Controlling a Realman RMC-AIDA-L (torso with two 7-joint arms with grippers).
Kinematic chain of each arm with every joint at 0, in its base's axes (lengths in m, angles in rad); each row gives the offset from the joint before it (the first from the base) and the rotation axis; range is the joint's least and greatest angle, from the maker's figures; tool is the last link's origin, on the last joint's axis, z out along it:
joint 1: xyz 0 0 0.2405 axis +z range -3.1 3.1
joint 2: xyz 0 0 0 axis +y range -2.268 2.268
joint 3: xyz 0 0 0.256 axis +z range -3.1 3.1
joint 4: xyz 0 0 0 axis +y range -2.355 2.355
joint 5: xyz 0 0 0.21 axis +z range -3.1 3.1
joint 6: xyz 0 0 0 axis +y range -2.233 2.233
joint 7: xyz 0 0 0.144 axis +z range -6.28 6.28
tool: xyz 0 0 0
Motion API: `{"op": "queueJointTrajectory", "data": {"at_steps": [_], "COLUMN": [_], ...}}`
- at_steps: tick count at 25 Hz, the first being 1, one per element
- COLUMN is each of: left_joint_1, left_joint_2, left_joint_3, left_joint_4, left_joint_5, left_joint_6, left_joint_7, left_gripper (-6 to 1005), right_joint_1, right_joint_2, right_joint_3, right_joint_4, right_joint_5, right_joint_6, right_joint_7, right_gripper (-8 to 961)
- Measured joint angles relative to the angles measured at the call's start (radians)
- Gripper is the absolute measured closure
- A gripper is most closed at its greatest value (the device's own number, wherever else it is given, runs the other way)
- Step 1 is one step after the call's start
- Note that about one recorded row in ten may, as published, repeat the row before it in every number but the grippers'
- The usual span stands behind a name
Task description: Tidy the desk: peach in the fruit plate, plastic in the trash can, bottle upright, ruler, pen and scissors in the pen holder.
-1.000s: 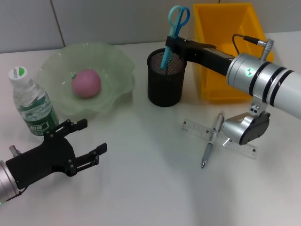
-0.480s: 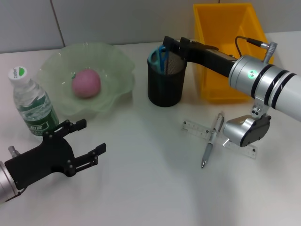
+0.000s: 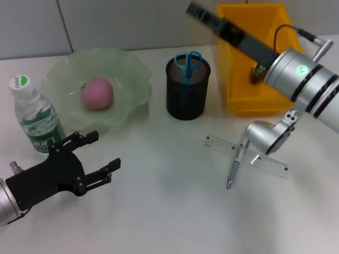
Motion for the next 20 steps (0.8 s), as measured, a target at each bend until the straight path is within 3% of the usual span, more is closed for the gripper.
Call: {"op": "queueJointTrajectory", "data": {"at_steps": [4,6,10,20], "left_joint_1": [-0.001,0.002,0.004,0.015], "left_joint_2": [0.001,0.0,-0.001,-0.003], "left_joint_3": [-0.001,0.001,0.001,0.006], "left_joint_4": [0.0,-0.003,-0.013,-0.037], "left_joint_5": [-0.009,-0.015,-0.015,-0.015], "left_joint_6": [0.018,0.03,0.044,0.097], "left_joint_7": [-0.007,0.004,0.008,0.014], "left_gripper": [182,182,181,181], "right_joint_1": [0.056,0.097,0.106,0.1], "right_joint_2": [-0.001,-0.001,-0.001,-0.006], "right_joint_3": [-0.043,-0.123,-0.195,-0.218], "right_joint_4": [0.133,0.209,0.233,0.254], "right_joint_5": [0.308,0.542,0.673,0.683], "right_joint_6": [-0.195,-0.297,-0.335,-0.405], "right_joint_7": [0.1,0.268,0.503,1.605], "right_gripper": [329,329,329,330]}}
